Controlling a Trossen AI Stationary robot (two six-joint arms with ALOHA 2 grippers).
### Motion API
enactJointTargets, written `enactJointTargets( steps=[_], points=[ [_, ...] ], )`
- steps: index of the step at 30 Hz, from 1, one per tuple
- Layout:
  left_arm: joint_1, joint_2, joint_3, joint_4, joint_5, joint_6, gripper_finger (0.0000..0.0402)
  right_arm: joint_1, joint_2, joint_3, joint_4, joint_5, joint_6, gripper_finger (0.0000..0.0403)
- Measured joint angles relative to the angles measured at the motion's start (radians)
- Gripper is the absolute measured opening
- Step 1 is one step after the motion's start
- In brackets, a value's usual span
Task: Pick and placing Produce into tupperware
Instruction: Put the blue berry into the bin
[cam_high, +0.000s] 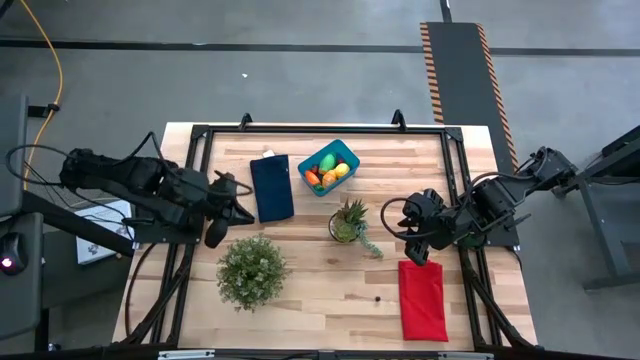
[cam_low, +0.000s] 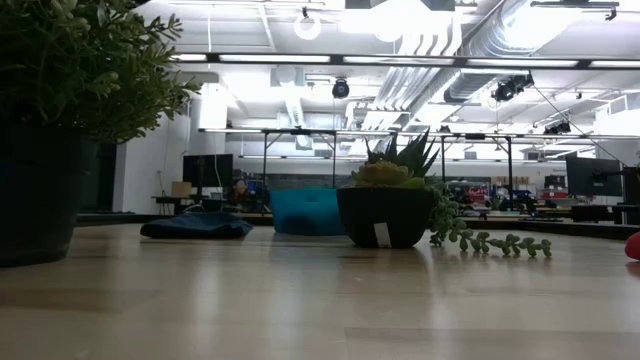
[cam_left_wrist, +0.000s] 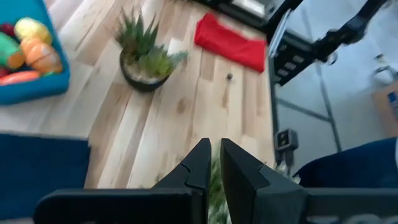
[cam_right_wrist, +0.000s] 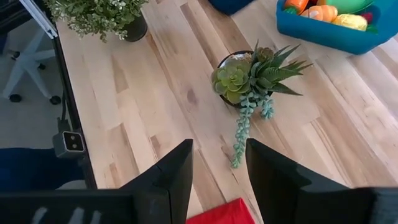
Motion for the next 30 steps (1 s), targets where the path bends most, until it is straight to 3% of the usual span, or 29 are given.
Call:
enactJointTargets(
  steps=[6,17,25,30],
  points=[
    [-0.088,0.012,0.003,-0.054,-0.082,-0.072,0.0026,0.000,0.004,0.001,0.001,-0.127,0.040,0.0140],
    [-0.132,0.037,0.003,-0.062,-0.094,-0.139,0.0026,0.053,0.146,0.002,-0.058,-0.336,0.127,0.0140],
    [-0.131,0.036,0.002,-0.058,-0.094,-0.159,0.0026,0.094,0.264,0.002,0.014,-0.383,0.133,0.0140],
    [-0.131,0.036,0.002,-0.058,-0.082,-0.170,0.0026,0.111,0.325,0.002,0.059,-0.359,0.181,0.0140]
  ],
)
